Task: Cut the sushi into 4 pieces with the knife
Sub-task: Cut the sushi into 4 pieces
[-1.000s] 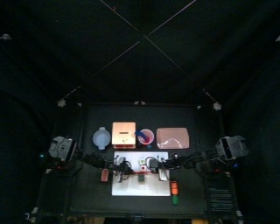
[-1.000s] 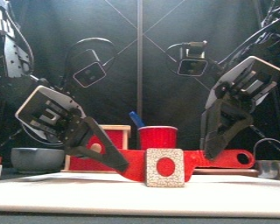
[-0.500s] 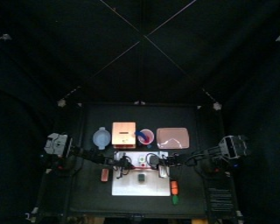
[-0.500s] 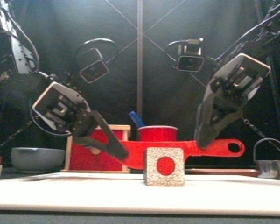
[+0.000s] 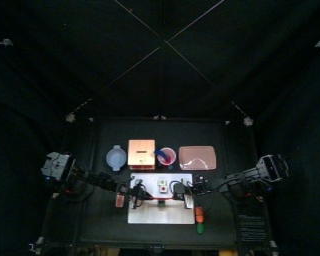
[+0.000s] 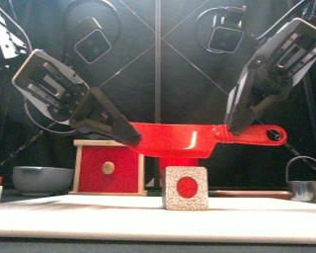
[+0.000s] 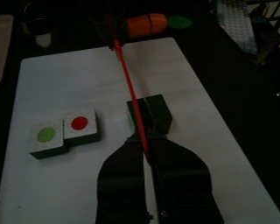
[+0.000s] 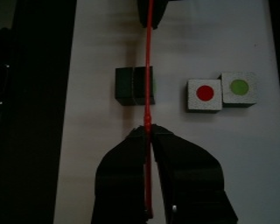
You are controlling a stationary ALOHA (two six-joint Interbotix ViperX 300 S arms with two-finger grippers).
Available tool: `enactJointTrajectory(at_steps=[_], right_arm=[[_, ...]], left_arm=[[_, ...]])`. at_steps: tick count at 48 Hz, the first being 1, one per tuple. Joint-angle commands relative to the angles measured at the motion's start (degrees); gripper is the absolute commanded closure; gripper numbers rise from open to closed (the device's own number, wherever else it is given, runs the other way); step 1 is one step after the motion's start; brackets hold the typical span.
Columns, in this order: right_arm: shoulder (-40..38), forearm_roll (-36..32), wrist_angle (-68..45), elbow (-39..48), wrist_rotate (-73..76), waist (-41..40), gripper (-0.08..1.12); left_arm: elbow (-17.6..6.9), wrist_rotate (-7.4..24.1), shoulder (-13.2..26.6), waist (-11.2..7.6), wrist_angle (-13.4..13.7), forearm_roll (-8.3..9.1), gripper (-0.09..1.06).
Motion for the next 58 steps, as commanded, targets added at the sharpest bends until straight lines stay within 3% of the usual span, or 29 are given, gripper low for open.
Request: enactJointTrajectory(at_steps=[1, 22, 39, 48, 58], right_arm=[[-0.97, 0.18, -0.7, -1.32, -0.09, -0.35, 0.79], [2.9, 0.79, -0.88, -2.11, -0.09, -0.18, 0.79], [5.27, 1.05, -0.88, -2.72, -0.09, 0.09, 0.79], [8.26, 1.58, -0.88, -2.72, -0.09, 0.0, 0.79], [10.72, 1.58, -0.79, -2.72, -0.09, -0.26, 0.79]], left_arm=[[-1.58, 0.18, 0.26, -1.67, -0.7, -0.26, 0.72], [-2.29, 0.0, 4.57, -2.72, -0.62, -1.67, 0.72], [-2.64, 0.09, 5.71, -3.34, 0.0, -3.34, 0.72], [-2.81, 0.18, 9.23, -3.25, 2.02, -4.13, 0.72], [-4.39, 0.53, 13.36, -2.55, 2.46, -4.39, 0.72]])
